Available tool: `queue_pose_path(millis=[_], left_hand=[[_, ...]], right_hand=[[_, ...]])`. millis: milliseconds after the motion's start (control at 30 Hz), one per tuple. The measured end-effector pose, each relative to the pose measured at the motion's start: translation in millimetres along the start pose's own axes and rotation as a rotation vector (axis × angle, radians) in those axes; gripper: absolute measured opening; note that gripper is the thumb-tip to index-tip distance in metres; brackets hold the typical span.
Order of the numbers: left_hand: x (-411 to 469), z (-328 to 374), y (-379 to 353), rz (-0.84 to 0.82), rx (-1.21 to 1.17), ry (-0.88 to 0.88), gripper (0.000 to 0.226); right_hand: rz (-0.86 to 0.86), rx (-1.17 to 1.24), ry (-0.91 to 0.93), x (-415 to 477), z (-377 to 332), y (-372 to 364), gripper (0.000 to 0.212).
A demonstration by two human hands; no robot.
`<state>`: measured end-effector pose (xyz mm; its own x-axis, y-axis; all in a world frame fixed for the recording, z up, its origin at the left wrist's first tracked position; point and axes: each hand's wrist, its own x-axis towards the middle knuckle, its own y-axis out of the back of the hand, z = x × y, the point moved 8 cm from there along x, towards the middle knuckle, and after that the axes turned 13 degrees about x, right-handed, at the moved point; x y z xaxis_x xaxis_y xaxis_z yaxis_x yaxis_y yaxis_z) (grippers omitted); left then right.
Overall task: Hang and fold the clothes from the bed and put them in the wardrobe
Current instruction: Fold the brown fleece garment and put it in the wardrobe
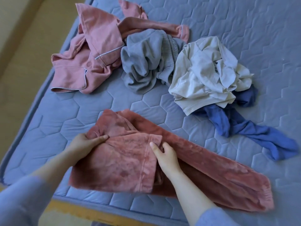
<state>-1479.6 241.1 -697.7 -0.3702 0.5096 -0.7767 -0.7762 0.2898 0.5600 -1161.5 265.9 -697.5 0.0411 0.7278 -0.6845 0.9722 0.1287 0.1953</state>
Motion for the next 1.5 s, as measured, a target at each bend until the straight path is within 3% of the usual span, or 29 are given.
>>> queue_pose_path(millis=[67,133,233,300,400,467,567,700,867,933,1167,1333,1500], left_hand=[[6,-2,10,-0.017,0.256,-0.003,0.052],[5,2,13,0.088,0.47,-0.063,0.065],[-23,35,9,0.428,0.454,-0.338,0.053],[-51,59,-7,0.522,0.429,-0.563,0.04],[-84,85,-51,0.391,0.432,-0.829,0.031],[-95,96,-77,0.301,0.438,-0.901,0.032],[-96,119,-94,0.264,0.427,-0.906,0.031],[-98,157,-116,0.212,0.603,-0.948,0.029],[-93,198,-154,0.084,0.896,-0.921,0.041],[-98,216,-172,0.063,0.92,-0.917,0.049],[-155,281,-286,-0.061,0.996,-1.065,0.045],[-180,307,-368,-0.115,1.154,-1.09,0.048],[-196,329,-431,-0.186,1.163,-1.064,0.05]], right_hand=[[-0.03,-0.075,0.014,-3,-1,-8,0.028],[-0.014,-0.236,0.035,-11,8,-8,0.033],[0.176,-0.547,0.158,-30,14,5,0.037],[0.342,-0.56,0.103,-41,21,23,0.051],[0.407,-0.546,-0.107,-37,39,50,0.05],[0.376,-0.643,-0.127,-30,38,65,0.038],[0.438,-0.706,-0.012,-25,21,93,0.031],[0.514,-0.621,0.035,-35,24,133,0.032],[0.524,-0.617,0.018,-49,56,184,0.036],[0.551,-0.604,-0.022,-53,71,208,0.04],[0.697,-0.562,-0.083,-74,104,302,0.042],[0.772,-0.369,-0.152,-86,139,359,0.045],[0.593,-0.051,-0.224,-77,183,380,0.069]])
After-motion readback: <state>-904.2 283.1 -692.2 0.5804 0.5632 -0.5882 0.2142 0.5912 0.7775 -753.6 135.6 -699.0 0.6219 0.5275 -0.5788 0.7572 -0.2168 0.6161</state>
